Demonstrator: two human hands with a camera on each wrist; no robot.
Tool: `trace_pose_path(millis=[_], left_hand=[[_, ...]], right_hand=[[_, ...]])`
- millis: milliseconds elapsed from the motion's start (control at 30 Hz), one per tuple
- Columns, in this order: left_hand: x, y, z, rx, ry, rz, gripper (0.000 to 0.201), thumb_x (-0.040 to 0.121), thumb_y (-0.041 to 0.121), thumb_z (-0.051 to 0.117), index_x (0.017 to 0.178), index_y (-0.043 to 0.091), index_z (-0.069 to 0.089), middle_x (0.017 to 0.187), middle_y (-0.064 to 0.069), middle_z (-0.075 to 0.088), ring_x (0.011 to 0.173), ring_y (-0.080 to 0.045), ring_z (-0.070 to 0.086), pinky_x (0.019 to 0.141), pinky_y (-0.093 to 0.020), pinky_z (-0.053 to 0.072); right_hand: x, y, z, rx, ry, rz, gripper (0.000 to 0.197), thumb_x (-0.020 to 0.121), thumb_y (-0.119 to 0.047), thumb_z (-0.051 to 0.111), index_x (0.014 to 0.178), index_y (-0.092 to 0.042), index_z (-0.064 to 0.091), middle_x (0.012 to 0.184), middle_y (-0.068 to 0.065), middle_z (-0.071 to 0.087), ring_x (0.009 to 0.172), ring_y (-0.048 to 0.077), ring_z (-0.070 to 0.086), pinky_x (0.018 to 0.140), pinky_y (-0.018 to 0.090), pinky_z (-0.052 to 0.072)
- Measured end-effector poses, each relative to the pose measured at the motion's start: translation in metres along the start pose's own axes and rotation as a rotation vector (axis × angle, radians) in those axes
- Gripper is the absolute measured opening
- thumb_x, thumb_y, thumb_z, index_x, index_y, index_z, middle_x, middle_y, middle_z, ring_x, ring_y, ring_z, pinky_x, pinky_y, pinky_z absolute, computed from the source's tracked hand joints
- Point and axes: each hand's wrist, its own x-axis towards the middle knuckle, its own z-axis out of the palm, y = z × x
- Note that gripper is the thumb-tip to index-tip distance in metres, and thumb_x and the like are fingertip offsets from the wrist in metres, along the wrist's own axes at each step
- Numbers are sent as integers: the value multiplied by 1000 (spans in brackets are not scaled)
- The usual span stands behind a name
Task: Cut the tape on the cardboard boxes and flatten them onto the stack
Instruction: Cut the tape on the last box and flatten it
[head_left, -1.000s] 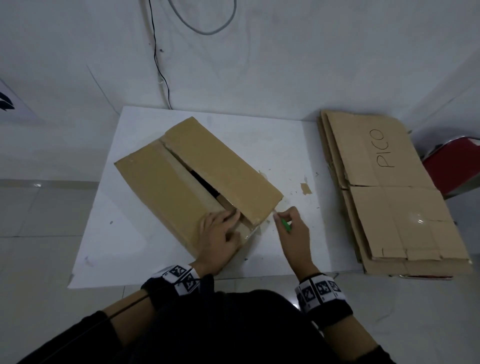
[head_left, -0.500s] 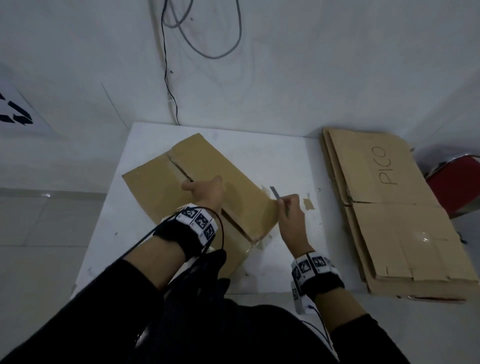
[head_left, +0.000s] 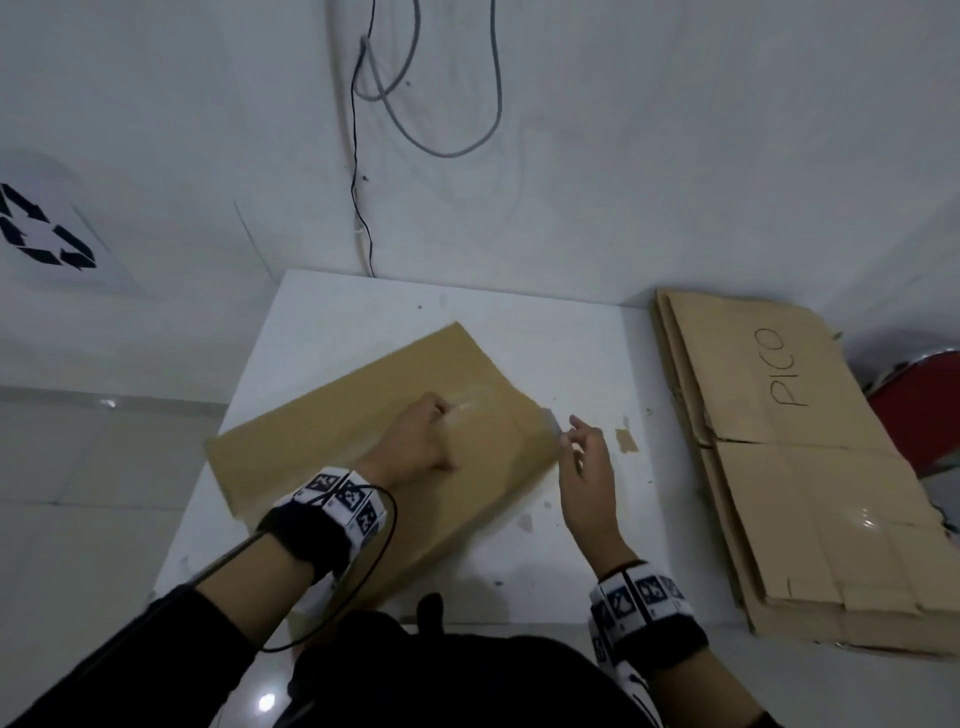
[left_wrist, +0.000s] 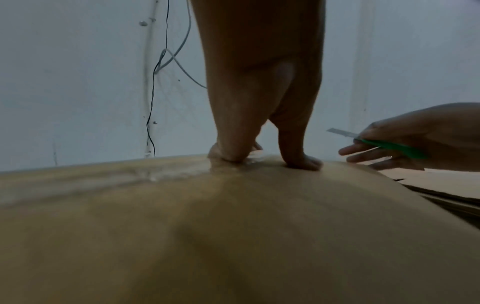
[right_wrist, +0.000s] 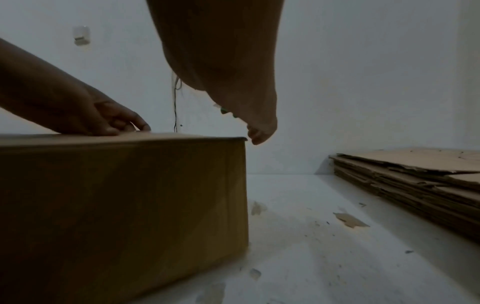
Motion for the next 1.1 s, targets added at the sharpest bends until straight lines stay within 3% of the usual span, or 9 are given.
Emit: trace_pose_path(millis=[67,133,233,300,433,667,767,933,1100], left_hand=[[-4,2,-1,129,-123,61,65,65,10,84,118,18,48,110,2,53,105,-20,51,79,-27,40],[-6,6,-4,279,-182,81,65,68,26,84,123,23,48,117,4,52,113,-18,49,90,-30,39],[-13,11,4,497,-154,87,83,64,68,74,130,26,46,122,4,50,116,-17,44,104,-39,30],[-20,13,18,562,-115,79,95,56,76,71,132,27,42,123,3,46,118,-19,41,104,-39,27],[-24,19,33,555,-90,40,97,57,65,77,136,30,35,125,0,38,118,-21,34,101,-39,25],[-27,21,38,516,-44,49,93,58,55,82,136,33,34,124,0,36,117,-22,33,95,-36,25],[-29,21,40,527,-38,60,93,59,54,82,136,33,34,125,0,35,116,-22,33,97,-37,26],[-30,18,41,525,-31,99,93,58,55,82,135,33,34,123,2,35,113,-19,33,89,-34,23],[-32,20,42,561,-49,130,91,59,55,81,134,33,34,124,5,35,113,-18,33,94,-36,26]], right_hand=[[8,1,-1,-12,-34,46,12,104,-24,45,100,-14,50,114,-9,58,98,6,56,84,27,45],[9,5,0,-25,-45,61,16,102,-28,50,95,-13,51,88,-5,62,76,7,57,70,31,48],[9,13,-4,3,-64,81,15,101,-28,53,91,-17,55,90,-2,69,83,11,67,69,28,57],[14,11,-9,-47,-107,63,12,101,-24,53,91,-18,57,91,-6,70,82,9,67,65,17,54],[39,0,-11,-272,-220,-112,7,98,-23,56,95,-25,62,84,-13,68,82,2,62,68,14,45],[71,-32,-7,-807,-506,-401,15,94,-19,56,92,-26,69,89,-9,71,86,14,61,84,35,39],[82,-31,-25,-857,-479,-289,22,90,-12,56,86,-29,68,81,-13,71,79,7,63,85,33,40],[79,-15,-35,-574,-475,-44,16,91,-18,60,82,-28,67,73,-12,70,72,8,58,64,25,42],[84,-9,-43,-558,-581,8,15,94,-22,62,83,-29,68,72,-13,71,85,22,65,76,40,52]])
